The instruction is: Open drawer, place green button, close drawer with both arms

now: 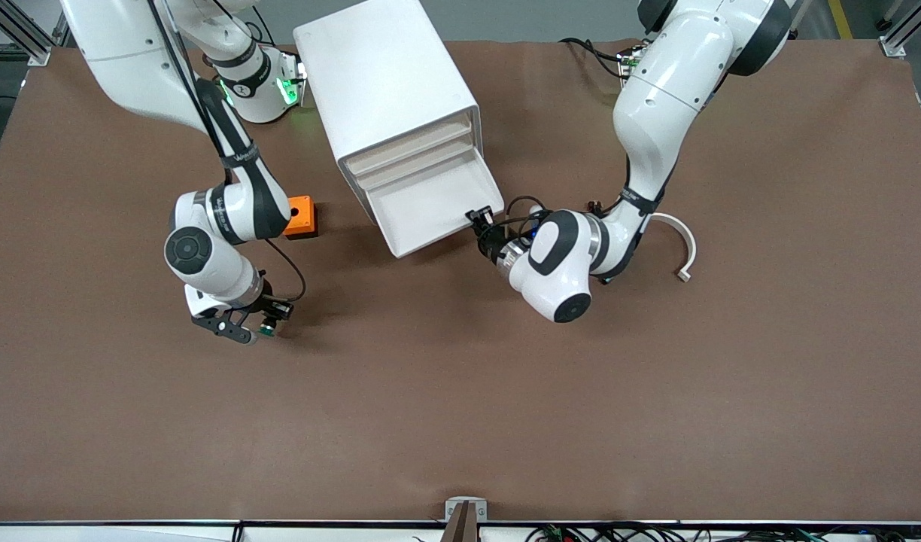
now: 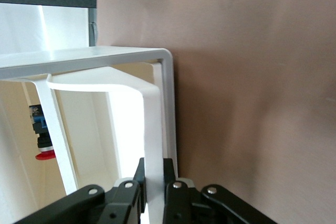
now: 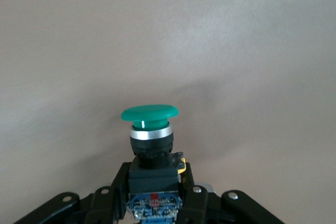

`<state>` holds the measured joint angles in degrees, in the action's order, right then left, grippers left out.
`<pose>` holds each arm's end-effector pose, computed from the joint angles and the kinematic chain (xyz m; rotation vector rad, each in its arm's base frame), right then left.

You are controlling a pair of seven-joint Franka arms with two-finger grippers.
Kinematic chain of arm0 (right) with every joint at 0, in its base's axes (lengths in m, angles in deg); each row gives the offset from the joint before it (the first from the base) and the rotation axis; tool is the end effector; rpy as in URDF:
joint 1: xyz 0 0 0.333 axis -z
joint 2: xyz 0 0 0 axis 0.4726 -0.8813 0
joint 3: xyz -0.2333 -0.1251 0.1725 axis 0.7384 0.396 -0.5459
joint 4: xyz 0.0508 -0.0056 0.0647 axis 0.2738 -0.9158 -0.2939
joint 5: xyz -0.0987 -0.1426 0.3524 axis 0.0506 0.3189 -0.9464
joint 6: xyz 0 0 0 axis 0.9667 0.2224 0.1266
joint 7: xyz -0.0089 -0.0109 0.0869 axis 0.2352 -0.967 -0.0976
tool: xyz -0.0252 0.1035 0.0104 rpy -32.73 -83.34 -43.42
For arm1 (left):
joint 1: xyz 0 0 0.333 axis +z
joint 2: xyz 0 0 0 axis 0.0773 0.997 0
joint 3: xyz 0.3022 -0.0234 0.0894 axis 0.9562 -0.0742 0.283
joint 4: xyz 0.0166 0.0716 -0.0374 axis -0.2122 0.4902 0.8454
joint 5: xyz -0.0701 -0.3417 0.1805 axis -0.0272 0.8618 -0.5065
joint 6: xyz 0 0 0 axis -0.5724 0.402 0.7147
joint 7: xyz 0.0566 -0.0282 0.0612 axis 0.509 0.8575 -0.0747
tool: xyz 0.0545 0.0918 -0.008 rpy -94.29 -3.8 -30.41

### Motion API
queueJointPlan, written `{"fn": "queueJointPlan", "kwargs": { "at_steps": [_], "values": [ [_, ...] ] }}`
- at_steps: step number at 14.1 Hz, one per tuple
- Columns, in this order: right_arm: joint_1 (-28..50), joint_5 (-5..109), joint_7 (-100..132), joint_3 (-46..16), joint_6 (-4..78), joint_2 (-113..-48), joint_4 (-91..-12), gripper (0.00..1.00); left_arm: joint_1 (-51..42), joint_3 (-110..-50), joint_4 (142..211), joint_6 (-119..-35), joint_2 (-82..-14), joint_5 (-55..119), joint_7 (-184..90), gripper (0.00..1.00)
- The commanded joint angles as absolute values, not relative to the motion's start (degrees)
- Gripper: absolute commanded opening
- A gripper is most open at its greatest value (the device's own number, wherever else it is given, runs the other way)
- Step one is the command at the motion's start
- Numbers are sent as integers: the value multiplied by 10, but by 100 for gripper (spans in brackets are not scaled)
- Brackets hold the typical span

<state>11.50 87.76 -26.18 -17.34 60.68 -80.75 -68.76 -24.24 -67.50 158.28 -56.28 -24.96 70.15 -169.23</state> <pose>0.5840 0.1412 0.2411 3.0560 -0.6495 -0.0109 0.5228 -0.4296 0.1873 -1.2924 -2.0726 1.2302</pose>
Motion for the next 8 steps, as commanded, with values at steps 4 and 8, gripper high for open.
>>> {"fn": "queueJointPlan", "kwargs": {
  "at_steps": [4,8],
  "values": [
    [-12,876,-499,-174,492,-693,-690,0,-227,-659,1550,-581,-240,700,-1620,25],
    [-102,875,-649,-174,450,-694,-647,0,-225,-659,1552,-581,-238,697,-1599,80]
  ]
}}
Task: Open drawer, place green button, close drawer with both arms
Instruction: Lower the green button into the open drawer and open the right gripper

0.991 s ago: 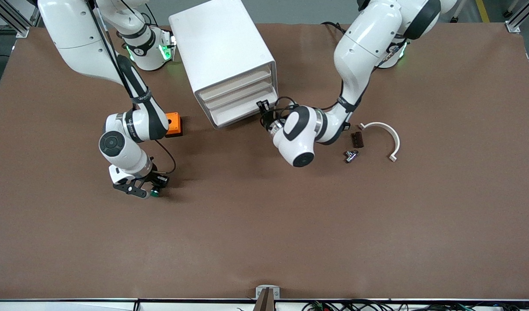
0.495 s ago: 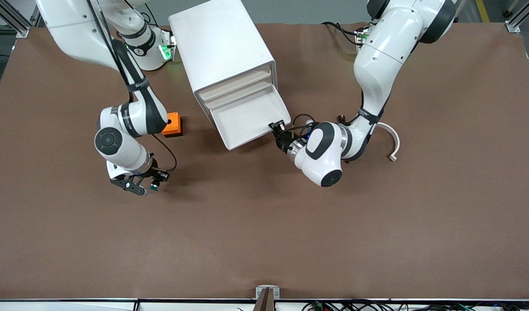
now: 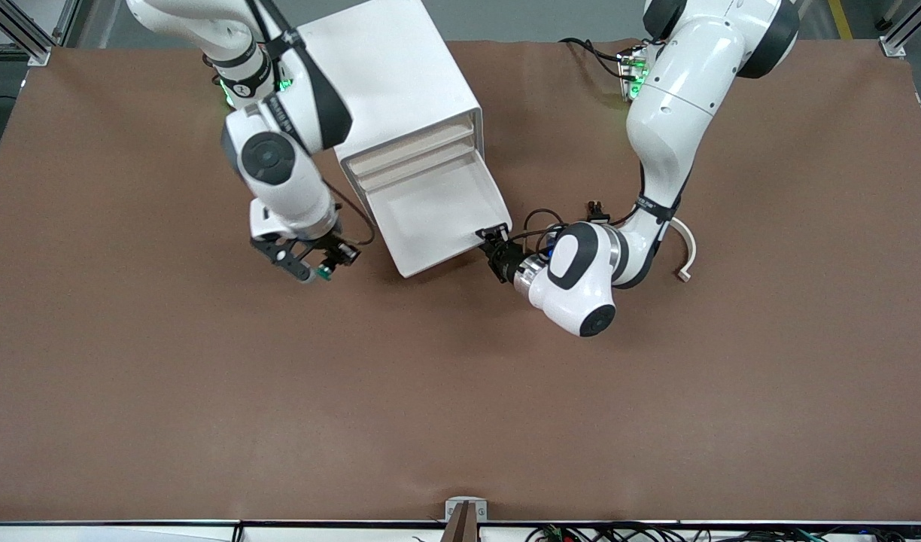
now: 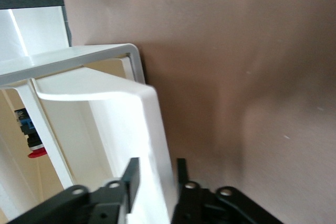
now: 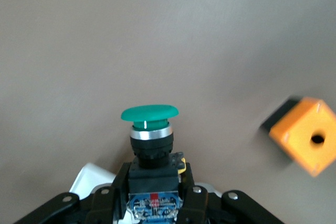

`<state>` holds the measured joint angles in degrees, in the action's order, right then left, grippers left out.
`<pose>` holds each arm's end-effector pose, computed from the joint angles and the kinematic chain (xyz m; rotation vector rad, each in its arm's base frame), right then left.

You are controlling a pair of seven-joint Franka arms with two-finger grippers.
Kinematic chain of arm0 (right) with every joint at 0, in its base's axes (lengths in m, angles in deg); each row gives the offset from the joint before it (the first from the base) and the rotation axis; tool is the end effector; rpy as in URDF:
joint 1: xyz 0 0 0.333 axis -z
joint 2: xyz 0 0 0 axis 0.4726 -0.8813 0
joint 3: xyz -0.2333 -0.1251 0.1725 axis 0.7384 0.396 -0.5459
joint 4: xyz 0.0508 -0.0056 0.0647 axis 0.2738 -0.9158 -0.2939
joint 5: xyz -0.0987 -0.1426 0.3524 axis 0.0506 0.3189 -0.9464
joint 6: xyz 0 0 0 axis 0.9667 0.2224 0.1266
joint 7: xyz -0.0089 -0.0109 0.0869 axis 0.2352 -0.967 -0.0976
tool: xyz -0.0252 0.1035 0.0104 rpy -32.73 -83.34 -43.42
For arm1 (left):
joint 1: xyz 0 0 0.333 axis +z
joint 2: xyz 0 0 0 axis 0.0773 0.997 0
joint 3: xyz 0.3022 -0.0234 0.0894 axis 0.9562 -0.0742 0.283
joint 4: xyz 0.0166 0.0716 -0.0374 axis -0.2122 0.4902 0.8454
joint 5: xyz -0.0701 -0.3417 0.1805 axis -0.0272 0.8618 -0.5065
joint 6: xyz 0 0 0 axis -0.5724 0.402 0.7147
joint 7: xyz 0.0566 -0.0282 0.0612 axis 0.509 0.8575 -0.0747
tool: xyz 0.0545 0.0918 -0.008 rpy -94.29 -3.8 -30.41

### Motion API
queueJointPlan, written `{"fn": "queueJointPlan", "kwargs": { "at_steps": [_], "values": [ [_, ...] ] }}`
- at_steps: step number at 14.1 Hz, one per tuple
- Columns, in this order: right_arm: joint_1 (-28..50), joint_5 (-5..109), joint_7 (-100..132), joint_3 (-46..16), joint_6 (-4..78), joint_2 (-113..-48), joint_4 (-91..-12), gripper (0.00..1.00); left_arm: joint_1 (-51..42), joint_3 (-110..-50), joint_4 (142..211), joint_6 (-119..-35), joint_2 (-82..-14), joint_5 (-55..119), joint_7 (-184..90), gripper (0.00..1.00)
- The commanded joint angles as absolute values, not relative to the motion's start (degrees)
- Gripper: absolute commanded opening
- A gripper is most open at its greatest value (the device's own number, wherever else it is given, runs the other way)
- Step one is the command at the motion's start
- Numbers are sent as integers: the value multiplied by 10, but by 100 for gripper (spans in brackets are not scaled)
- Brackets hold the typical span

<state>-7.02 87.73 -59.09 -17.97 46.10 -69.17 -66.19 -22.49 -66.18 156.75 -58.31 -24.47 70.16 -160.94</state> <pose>0.4990 0.3216 0.3591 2.9579 -1.0134 -0.0253 0.5540 -0.4056 0.1894 -1.4502 -2.1122 1.2826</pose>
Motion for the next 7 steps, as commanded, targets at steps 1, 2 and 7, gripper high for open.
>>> {"fn": "queueJointPlan", "kwargs": {
  "at_steps": [1,2,7],
  "values": [
    [-123,875,-681,-174,453,-695,-647,0,-224,-658,1551,-581,-238,694,-1601,100],
    [-139,873,-707,-174,457,-697,-647,0,-224,-656,1551,-581,-240,694,-1601,100],
    [-209,837,-813,-173,505,-711,-648,0,-220,-627,1515,-580,-250,652,-1601,100]
  ]
}}
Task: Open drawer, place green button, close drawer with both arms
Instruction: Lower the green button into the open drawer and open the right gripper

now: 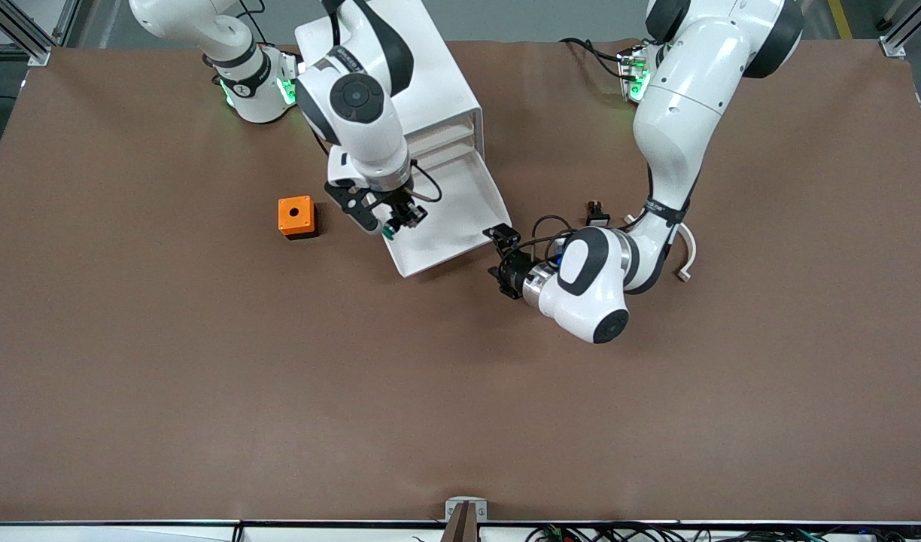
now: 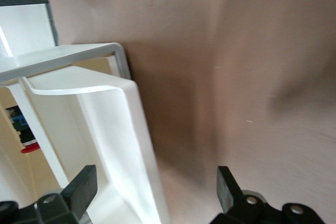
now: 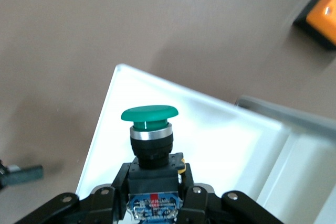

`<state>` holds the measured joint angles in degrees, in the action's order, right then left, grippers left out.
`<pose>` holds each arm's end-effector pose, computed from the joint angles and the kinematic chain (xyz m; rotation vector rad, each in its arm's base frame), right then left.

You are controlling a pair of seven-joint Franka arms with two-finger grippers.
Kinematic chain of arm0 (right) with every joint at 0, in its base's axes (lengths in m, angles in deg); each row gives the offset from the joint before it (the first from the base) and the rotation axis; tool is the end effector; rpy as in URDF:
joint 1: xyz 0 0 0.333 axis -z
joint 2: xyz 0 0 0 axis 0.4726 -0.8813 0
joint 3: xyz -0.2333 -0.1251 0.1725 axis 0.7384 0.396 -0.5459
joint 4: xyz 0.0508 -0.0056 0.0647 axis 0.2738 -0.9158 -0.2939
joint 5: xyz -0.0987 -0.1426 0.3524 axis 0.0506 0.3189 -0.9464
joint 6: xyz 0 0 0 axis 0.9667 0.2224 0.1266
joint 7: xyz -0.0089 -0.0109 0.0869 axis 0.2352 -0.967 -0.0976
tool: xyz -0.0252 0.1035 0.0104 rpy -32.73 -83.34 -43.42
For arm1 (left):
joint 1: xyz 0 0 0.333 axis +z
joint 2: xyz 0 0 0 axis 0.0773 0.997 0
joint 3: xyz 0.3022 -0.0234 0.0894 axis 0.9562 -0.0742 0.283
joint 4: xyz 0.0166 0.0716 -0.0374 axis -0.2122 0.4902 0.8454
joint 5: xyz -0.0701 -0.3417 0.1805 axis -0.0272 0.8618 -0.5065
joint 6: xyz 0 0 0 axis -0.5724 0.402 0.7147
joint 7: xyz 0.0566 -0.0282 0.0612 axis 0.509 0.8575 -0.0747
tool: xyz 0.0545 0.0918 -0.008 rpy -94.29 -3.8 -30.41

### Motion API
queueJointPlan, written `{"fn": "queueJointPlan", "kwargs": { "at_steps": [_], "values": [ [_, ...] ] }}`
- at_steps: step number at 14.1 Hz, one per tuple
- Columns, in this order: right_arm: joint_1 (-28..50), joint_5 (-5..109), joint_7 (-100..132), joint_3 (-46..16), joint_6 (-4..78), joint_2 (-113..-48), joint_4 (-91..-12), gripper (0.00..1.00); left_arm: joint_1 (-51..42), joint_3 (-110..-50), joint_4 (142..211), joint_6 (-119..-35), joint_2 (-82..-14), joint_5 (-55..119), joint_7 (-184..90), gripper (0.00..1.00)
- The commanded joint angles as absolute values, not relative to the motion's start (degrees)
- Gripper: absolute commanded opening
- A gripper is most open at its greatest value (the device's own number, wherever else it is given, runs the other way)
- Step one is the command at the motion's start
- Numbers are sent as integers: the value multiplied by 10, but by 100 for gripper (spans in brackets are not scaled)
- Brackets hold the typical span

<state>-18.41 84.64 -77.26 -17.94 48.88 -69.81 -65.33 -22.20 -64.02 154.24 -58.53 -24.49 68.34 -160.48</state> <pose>0.4314 0.4215 0.3635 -2.8436 1.2203 0.0459 0.5792 -0.3883 0.2023 -1.5002 -2.1737 1.2258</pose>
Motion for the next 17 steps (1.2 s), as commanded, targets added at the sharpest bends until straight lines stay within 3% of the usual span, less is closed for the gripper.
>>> {"fn": "queueJointPlan", "kwargs": {
  "at_steps": [1,7,17],
  "values": [
    [-223,837,-836,-172,516,-721,-647,0,-220,-616,1503,-580,-250,630,-1601,100],
    [-271,844,-932,-171,548,-795,-600,0,-222,-523,1494,-581,-289,604,-1507,100],
    [-285,846,-995,-171,545,-871,-522,0,-222,-520,1495,-581,-347,429,-1108,100]
  ]
}}
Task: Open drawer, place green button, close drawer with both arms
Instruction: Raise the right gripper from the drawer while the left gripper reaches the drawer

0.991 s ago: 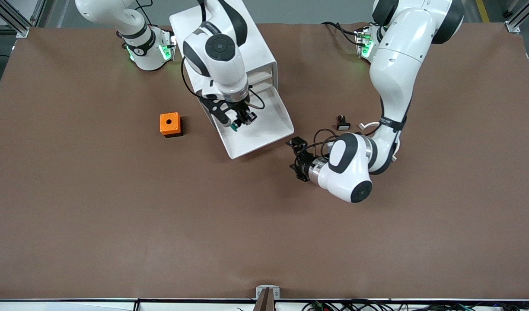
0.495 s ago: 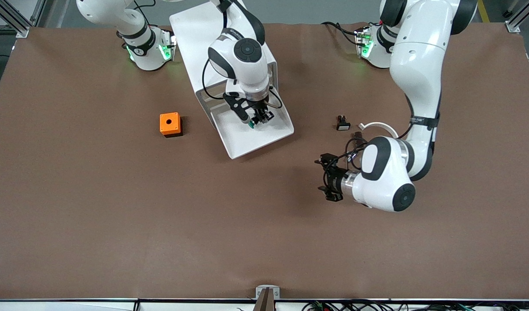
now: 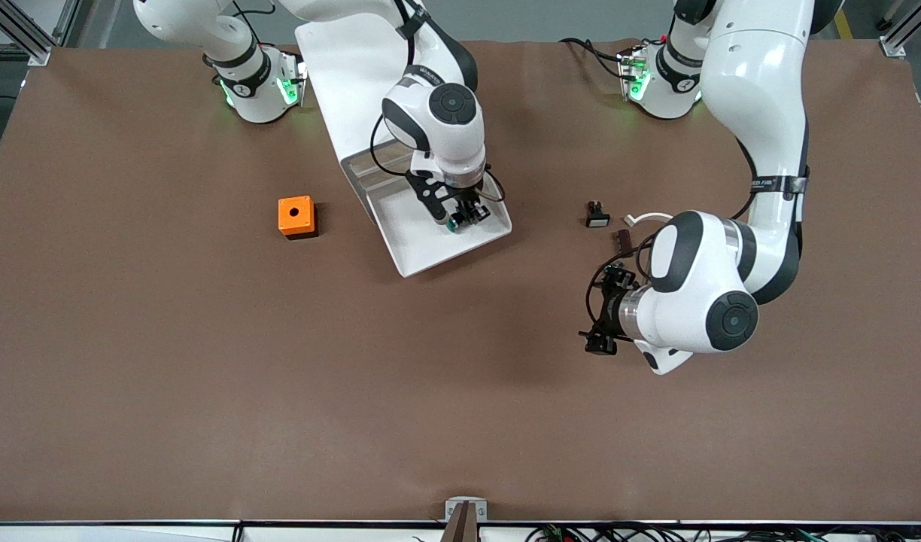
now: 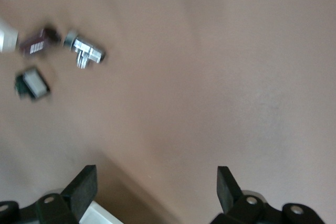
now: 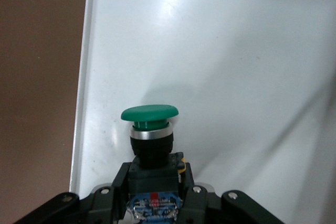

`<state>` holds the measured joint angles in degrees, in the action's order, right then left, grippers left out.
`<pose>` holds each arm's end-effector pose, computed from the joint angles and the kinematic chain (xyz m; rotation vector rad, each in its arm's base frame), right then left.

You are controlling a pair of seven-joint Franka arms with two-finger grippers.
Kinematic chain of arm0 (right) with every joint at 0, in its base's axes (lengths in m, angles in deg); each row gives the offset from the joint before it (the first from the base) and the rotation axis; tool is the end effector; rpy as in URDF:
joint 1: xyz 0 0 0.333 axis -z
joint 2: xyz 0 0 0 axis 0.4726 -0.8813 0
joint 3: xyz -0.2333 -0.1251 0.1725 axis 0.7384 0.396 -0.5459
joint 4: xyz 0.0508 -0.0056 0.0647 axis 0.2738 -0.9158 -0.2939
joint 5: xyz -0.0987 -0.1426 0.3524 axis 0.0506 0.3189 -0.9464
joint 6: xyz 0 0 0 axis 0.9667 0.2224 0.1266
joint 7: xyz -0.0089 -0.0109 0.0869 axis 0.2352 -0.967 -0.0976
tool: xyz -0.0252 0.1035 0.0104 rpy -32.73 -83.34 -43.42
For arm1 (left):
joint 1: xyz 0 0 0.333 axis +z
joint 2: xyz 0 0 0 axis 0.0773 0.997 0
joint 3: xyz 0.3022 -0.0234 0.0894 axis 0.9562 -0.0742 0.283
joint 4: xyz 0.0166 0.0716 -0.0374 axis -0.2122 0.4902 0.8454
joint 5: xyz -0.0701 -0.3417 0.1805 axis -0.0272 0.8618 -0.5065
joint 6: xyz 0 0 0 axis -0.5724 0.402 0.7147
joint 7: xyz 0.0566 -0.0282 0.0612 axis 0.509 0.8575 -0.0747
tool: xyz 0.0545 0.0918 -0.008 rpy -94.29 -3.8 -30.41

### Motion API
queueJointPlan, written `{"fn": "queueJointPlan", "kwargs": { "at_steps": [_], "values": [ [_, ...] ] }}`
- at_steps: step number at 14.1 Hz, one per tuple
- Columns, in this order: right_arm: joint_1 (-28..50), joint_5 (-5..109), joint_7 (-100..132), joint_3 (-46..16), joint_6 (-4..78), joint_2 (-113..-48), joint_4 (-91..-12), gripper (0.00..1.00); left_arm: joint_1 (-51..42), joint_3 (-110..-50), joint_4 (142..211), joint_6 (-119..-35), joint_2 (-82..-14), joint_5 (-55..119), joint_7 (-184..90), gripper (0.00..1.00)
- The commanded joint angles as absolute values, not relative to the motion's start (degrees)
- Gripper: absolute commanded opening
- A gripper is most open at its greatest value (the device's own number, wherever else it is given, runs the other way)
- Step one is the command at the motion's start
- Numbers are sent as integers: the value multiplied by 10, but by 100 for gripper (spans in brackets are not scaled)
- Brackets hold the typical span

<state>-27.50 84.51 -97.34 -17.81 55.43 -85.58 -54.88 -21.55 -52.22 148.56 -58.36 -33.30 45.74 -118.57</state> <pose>0.3958 0.5313 0.2810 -2.7016 1.4879 0.0334 0.6674 -0.2638 0.3343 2.5700 1.6807 -0.5555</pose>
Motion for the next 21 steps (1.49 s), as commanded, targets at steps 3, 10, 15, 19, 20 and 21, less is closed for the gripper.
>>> {"fn": "queueJointPlan", "kwargs": {
  "at_steps": [3,10,15,19,20,21],
  "values": [
    [-290,846,-1012,-171,544,-878,-517,0,-227,-530,1498,-581,-349,379,-1026,100],
    [-284,855,-993,-171,541,-877,-512,100,-283,-552,1508,-639,-343,352,-923,100],
    [-224,860,-693,-168,397,-868,-434,100,-290,-613,1555,-737,-332,346,-911,100],
    [-152,861,-436,-165,292,-826,-407,100,-329,-614,1563,-780,-304,347,-909,100],
    [-129,862,-390,-165,269,-814,-405,100,-340,-614,1565,-790,-300,347,-909,100],
    [-103,862,-341,-165,256,-801,-404,100,-353,-614,1565,-793,-294,348,-911,100]
  ]
}}
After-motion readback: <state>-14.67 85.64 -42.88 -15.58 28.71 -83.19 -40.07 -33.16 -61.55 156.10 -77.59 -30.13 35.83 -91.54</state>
